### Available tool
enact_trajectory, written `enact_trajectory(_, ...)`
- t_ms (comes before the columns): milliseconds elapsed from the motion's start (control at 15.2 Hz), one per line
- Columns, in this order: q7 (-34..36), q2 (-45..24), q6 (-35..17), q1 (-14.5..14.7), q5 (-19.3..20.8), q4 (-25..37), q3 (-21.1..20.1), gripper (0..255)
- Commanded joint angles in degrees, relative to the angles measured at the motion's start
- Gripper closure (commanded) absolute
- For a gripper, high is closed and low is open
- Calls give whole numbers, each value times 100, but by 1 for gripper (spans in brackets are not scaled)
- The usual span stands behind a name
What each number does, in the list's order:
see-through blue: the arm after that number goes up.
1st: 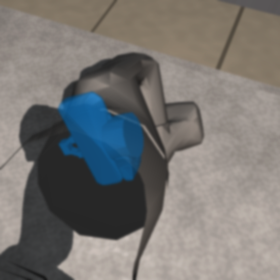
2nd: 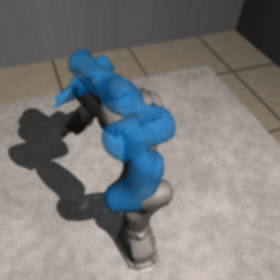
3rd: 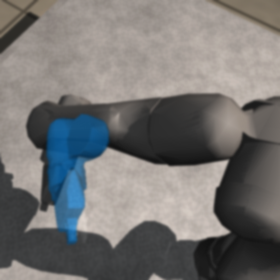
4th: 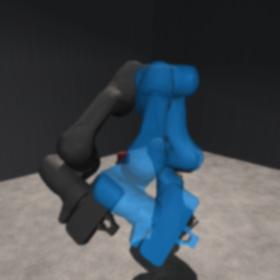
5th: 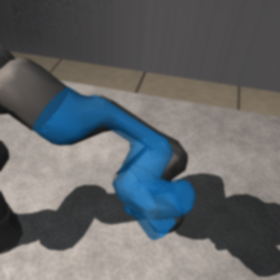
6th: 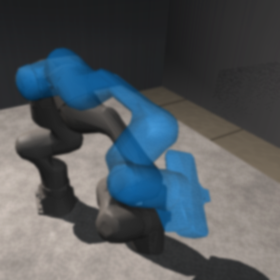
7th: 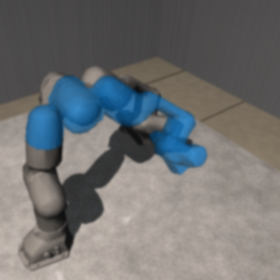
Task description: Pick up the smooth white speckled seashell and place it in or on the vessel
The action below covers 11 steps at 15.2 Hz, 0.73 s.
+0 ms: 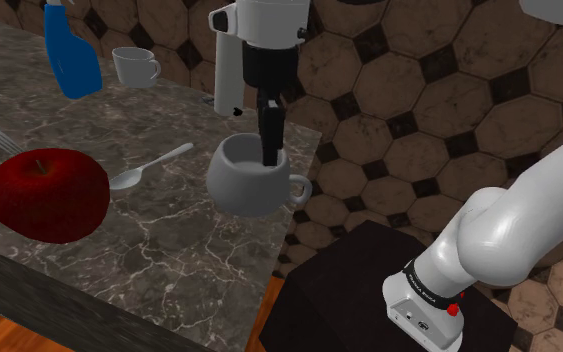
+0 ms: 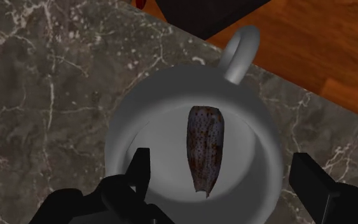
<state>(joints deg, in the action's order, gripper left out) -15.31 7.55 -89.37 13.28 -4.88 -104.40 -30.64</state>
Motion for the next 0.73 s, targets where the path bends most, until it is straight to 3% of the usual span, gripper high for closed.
enact_trajectory(0, 41, -102, 293, -5, 48, 382, -10, 0)
enact_trajectory(132, 102, -255, 651, -2, 117, 874, -33, 0)
enact_trajectory(660, 102, -255, 651, -1, 117, 874, -32, 0)
